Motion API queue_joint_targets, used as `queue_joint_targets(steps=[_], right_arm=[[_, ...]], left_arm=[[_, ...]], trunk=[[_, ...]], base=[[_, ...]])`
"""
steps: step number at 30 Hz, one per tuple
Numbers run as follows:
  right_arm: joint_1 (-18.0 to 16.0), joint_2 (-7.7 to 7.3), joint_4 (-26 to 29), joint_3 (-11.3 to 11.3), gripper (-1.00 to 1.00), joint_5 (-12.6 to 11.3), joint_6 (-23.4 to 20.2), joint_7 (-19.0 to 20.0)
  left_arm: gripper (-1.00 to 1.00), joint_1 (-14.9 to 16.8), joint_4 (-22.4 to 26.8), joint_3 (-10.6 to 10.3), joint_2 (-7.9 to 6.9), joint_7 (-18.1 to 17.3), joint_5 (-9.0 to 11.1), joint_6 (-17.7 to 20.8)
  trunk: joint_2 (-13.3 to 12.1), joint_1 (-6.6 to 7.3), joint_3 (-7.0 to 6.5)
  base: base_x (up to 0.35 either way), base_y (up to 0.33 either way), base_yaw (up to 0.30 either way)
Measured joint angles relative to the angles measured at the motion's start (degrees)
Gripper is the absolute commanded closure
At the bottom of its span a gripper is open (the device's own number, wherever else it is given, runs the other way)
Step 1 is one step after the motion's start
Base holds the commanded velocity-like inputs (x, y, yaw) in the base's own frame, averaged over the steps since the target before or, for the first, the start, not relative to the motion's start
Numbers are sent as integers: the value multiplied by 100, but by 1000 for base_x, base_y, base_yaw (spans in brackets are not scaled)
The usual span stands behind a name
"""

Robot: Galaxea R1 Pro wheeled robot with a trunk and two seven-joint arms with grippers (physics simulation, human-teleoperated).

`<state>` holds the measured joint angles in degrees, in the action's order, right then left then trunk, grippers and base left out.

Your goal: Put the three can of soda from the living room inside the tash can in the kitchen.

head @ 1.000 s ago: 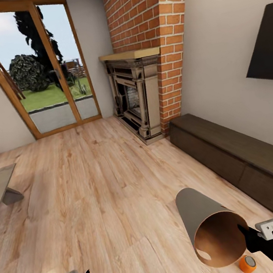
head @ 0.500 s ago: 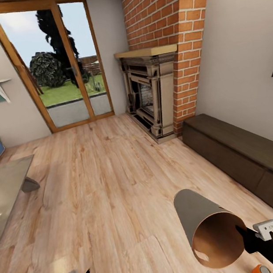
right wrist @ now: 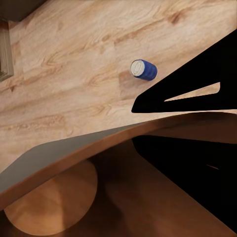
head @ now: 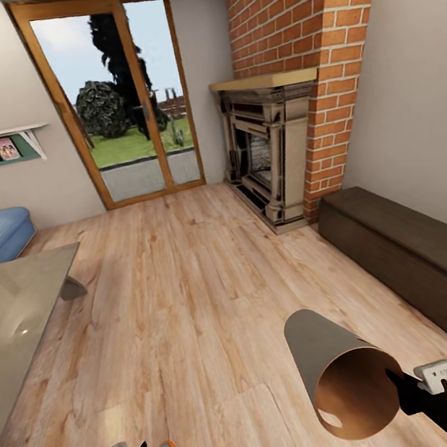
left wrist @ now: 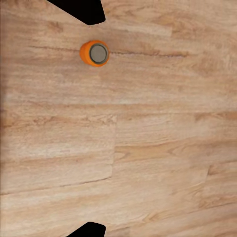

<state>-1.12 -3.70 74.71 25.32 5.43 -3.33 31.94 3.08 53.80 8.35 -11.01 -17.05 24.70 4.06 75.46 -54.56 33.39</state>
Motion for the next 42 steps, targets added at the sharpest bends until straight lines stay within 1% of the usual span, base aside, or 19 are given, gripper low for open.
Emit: queue_joint_targets(steps=[4,10,16,30,37,42], right_arm=[[0,0,-7,-5,100,8,3,0],[0,0,-9,-8,100,7,6,0],[0,0,-9,-10,100,8,5,0],[0,0,-8,-3,100,5,14,0],[0,0,-9,-4,100,5,28,6],[0,7,-40,-14,100,12,105,0]], left_arm=[[-100,0,-2,-4,2,0,0,0],[-100,0,-3,-5,2,0,0,-1],[-100,0,-1,-8,2,0,0,-1],[-100,8,-3,-9,2,0,0,7],[-100,9,-2,-4,1,0,0,8],[-100,9,-1,-7,2,0,0,8]], trunk=[[0,0,0],[0,0,0],[0,0,10],[0,0,17],[0,0,17],[0,0,17]], base=[[0,0,78],[8,0,199],[169,0,190],[290,0,22],[51,0,2],[5,0,171]])
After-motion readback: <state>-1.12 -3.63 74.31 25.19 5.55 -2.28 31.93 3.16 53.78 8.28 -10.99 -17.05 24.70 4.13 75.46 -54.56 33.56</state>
